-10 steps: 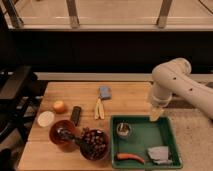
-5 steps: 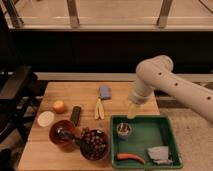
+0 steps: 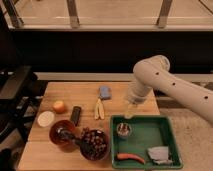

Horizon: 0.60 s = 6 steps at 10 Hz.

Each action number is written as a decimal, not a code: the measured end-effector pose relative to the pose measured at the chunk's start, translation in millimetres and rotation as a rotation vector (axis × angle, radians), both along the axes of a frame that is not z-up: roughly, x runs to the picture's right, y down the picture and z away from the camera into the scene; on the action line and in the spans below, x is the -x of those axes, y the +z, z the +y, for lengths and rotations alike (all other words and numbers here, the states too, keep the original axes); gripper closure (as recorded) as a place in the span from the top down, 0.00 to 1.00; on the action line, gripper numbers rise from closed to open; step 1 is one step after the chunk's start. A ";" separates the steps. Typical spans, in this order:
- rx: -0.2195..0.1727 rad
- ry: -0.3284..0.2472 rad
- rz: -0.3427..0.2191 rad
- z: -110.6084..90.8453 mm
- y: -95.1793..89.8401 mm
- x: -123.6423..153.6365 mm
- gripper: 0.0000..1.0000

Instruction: Wipe tray with brush

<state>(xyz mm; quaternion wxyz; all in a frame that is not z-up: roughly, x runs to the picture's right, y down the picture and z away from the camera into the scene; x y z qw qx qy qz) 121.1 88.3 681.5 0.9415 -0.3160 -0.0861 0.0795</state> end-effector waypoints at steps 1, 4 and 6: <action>-0.002 -0.003 0.000 0.1 -0.3 0.3 0.65; -0.038 -0.091 -0.053 11.5 -12.1 27.0 0.65; -0.026 -0.144 -0.133 25.6 -19.1 71.6 0.65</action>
